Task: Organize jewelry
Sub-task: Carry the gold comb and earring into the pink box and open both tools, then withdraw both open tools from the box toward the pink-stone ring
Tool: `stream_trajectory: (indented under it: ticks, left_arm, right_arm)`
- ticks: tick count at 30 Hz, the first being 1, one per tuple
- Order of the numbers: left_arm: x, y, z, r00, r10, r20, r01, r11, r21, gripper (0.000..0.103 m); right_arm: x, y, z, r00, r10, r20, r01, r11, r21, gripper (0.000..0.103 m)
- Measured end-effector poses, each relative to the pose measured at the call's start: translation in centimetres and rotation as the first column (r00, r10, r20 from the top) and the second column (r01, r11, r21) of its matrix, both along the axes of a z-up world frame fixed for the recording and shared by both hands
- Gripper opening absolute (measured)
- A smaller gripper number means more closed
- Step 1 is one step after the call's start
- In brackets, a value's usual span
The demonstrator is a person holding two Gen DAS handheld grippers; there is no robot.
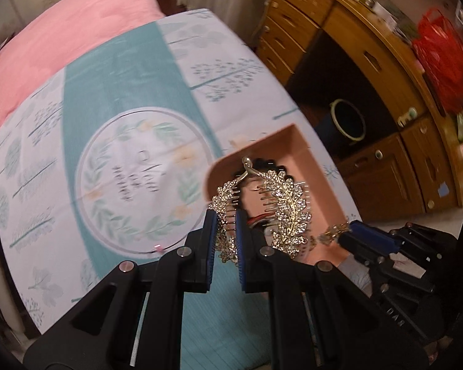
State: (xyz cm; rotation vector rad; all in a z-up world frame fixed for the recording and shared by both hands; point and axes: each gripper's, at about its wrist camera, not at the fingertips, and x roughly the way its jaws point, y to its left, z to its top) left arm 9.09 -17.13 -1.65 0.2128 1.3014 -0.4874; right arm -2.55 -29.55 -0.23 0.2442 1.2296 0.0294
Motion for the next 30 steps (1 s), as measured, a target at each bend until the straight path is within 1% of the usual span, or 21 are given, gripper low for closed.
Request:
stream_trajectory:
  ticks: [5,8,13,18,22,24,26,30]
  left_arm:
    - [-0.1,-3.1,-2.0,0.998,-0.068,-0.01,0.069,0.997,0.046,0.009]
    - [0.0,-4.5,-3.0,0.995,-0.098,-0.001,0.098,0.992,0.075,0.01]
    - [-0.2,-5.9,-4.3,0.991,-0.135,0.011,0.133,0.985,0.11,0.01]
    - [-0.6,-6.4,-4.4,0.986,-0.163,0.029,0.159,0.981,0.114,0.01]
    - [-0.8,-5.9,-4.2,0.988,-0.149,0.026,0.145,0.983,0.111,0.016]
    - [-1.1,-5.6,-4.0,0.988,-0.151,0.031,0.146,0.983,0.115,0.022]
    - [-1.6,-5.2,-3.7,0.987,-0.153,0.043,0.147,0.982,0.116,0.036]
    - [-2.4,-4.2,-2.8,0.988,-0.142,0.059,0.135,0.985,0.106,0.037]
  right_arm:
    - [-0.7,-0.5,-0.4,1.0,-0.007,-0.006,0.007,1.0,-0.012,0.014]
    - [-0.9,-0.6,-0.7,1.0,-0.006,-0.013,0.005,1.0,-0.012,0.014]
    - [-1.2,0.1,-1.3,0.999,0.017,-0.031,-0.018,1.0,-0.021,0.014]
    - [-1.4,1.0,-2.2,0.996,0.051,-0.071,-0.053,0.998,-0.031,0.016]
    - [-1.5,1.3,-2.1,0.996,0.064,-0.062,-0.066,0.997,-0.036,0.016]
    - [-1.3,1.2,-2.0,0.996,0.061,-0.059,-0.063,0.998,-0.029,0.016]
    - [-1.2,1.0,-1.9,0.997,0.061,-0.054,-0.062,0.998,-0.026,0.016]
    - [-0.9,0.7,-1.6,0.996,0.07,-0.063,-0.072,0.997,-0.032,0.016]
